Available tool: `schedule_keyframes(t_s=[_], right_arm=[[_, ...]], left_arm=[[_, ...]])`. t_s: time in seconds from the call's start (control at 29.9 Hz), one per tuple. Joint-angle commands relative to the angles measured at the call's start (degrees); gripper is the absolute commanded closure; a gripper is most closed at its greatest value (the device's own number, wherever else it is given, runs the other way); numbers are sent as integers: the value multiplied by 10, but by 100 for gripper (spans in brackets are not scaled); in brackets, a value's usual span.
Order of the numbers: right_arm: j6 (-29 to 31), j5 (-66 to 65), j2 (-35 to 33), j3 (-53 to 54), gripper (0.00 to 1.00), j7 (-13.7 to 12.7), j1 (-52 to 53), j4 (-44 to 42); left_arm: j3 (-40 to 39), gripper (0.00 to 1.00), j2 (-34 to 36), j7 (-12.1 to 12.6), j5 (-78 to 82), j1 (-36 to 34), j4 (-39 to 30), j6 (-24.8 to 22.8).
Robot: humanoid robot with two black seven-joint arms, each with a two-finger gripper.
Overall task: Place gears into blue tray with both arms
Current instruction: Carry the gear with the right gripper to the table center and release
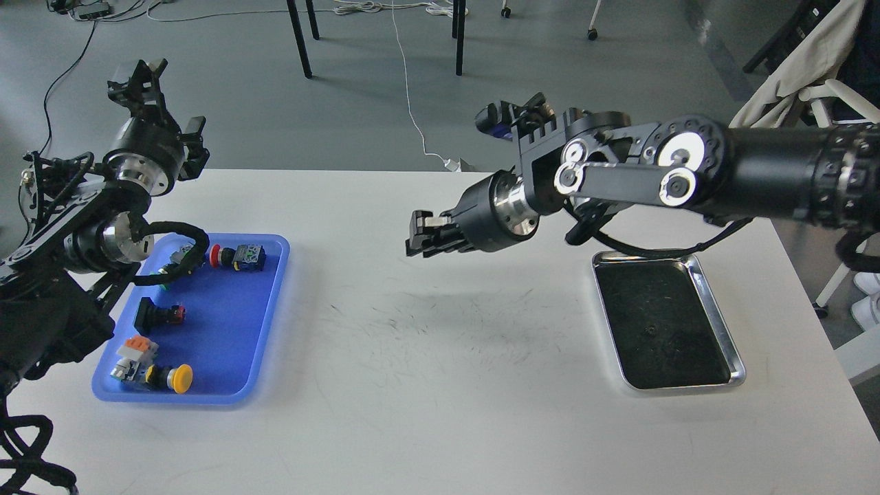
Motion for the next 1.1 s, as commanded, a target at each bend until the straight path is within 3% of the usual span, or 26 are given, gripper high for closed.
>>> schedule_keyframes(t_s=[0.0, 0.13, 0.5, 0.84, 0.94, 1.0, 1.07], right_arm=[[-36, 3, 37, 4, 98, 16, -54, -54], [-48, 3, 37, 21, 98, 19, -110, -101], [-73, 41, 37, 31, 97, 15, -142, -22], [-82, 32, 37, 30, 93, 10, -190, -23], [-102, 29, 37, 30, 83, 9, -196, -25], [-116, 20, 37, 30, 63, 9, -199, -28], [-124, 19, 37, 30, 35, 9, -201, -28]], left_arm=[[1, 2, 1, -1, 0, 0, 0, 0], [1, 2, 8, -1, 0, 0, 0, -1], [0, 2, 20, -1, -1, 0, 0, -2], [0, 2, 21, -9, -1, 10, 1, -2], [0, 2, 20, -9, -1, 11, 1, -2], [0, 2, 20, -9, -1, 11, 1, -2], [0, 2, 20, -9, -2, 11, 1, -2]])
